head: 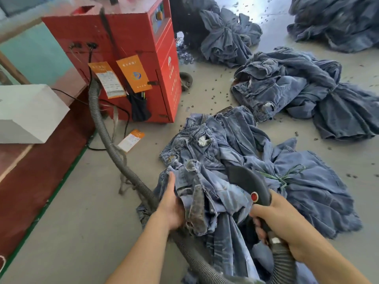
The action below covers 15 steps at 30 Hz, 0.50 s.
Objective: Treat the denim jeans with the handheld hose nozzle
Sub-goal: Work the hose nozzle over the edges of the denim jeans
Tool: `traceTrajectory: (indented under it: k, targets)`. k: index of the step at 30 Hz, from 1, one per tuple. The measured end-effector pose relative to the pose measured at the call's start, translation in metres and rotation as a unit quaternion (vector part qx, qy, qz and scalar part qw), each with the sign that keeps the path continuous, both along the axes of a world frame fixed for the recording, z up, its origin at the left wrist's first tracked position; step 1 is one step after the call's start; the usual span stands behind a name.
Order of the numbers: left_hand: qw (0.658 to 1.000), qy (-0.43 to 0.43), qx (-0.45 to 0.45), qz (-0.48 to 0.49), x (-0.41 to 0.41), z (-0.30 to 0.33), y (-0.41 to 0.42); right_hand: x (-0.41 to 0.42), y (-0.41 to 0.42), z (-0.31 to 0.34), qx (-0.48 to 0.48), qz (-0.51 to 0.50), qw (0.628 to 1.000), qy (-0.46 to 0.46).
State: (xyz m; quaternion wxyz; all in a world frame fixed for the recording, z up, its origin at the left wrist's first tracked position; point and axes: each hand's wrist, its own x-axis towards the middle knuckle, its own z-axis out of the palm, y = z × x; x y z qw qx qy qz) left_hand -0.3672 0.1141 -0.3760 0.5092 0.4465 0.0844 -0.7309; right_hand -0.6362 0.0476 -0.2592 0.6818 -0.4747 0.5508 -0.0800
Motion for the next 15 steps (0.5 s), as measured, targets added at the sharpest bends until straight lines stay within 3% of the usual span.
traceTrajectory:
  k: [2, 3, 5, 6, 8, 10, 11, 12, 13, 14, 15]
  targets:
    - [0.993, -0.094, 0.016, -0.073, 0.003, 0.023, -0.025, -0.006, 0.008, 0.000, 0.011, -0.004, 1.000, -0.011]
    - [0.984, -0.170, 0.010, -0.056, 0.005, 0.034, -0.040, -0.008, 0.010, 0.002, 0.014, -0.007, 1.000, -0.022]
    - [0.933, -0.356, -0.061, -0.001, 0.011, 0.054, -0.061, -0.013, 0.011, 0.012, 0.013, -0.026, 0.998, -0.053]
    - [0.872, -0.473, -0.125, -0.014, 0.010, 0.065, -0.062, -0.016, 0.010, 0.019, 0.010, -0.033, 0.997, -0.069]
    - [0.672, -0.660, -0.304, -0.141, -0.002, 0.079, -0.041, -0.020, 0.010, 0.033, -0.003, -0.028, 0.996, -0.089]
    - [0.477, -0.695, -0.406, -0.352, -0.028, 0.067, 0.001, -0.021, 0.011, 0.043, -0.019, -0.014, 0.996, -0.080]
    - [0.405, -0.670, -0.406, -0.472, -0.042, 0.052, 0.025, -0.021, 0.013, 0.045, -0.028, -0.006, 0.997, -0.069]
    - [0.359, -0.627, -0.362, -0.588, -0.054, 0.037, 0.046, -0.020, 0.015, 0.046, -0.036, 0.000, 0.998, -0.055]
    - [0.361, -0.571, -0.299, -0.674, -0.061, 0.023, 0.065, -0.017, 0.019, 0.046, -0.042, 0.007, 0.998, -0.039]
    - [0.412, -0.518, -0.223, -0.715, -0.064, 0.007, 0.079, -0.015, 0.023, 0.045, -0.046, 0.009, 0.999, -0.024]
    - [0.514, -0.472, -0.142, -0.702, -0.064, -0.001, 0.087, -0.013, 0.027, 0.043, -0.049, 0.010, 0.999, -0.006]
